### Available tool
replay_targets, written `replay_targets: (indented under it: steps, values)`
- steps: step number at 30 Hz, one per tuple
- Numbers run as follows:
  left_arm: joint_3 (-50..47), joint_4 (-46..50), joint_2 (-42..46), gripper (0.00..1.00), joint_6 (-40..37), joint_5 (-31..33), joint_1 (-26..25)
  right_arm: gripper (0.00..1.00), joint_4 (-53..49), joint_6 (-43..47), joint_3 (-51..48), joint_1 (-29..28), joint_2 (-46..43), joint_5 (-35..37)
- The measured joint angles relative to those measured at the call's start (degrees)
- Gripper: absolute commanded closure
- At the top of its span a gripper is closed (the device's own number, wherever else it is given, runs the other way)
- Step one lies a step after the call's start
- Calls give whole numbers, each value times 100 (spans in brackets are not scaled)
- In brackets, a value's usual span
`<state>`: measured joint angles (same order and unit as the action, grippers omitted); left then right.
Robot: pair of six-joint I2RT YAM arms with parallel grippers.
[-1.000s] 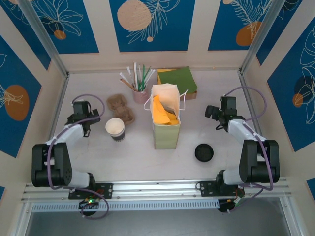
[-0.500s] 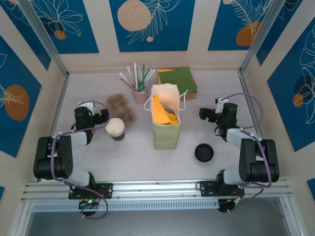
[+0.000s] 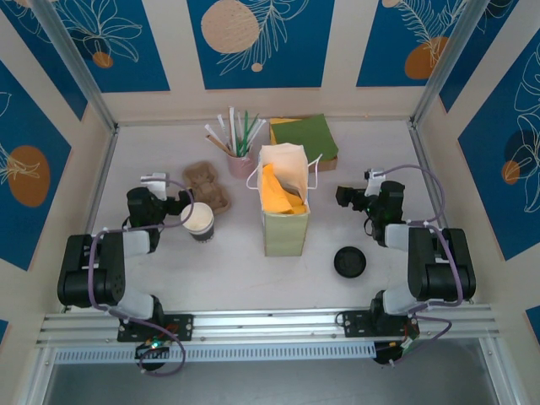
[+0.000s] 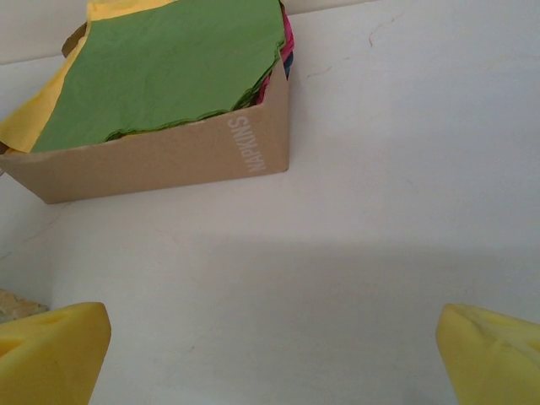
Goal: Pack the takeout coffee
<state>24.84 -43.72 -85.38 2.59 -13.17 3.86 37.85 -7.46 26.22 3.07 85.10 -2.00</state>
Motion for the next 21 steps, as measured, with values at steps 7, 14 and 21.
replay_targets:
  steps: [7,14,21]
  values:
    - [-76,-203,-35,0,-63,-205,0,1,435,81,-90,-109,92,15]
    - [-173,-393,-63,0,-166,-155,-70,1,535,107,-197,-160,179,59]
    - [-348,-793,-323,0,-297,170,-293,1,610,129,-197,-199,179,140]
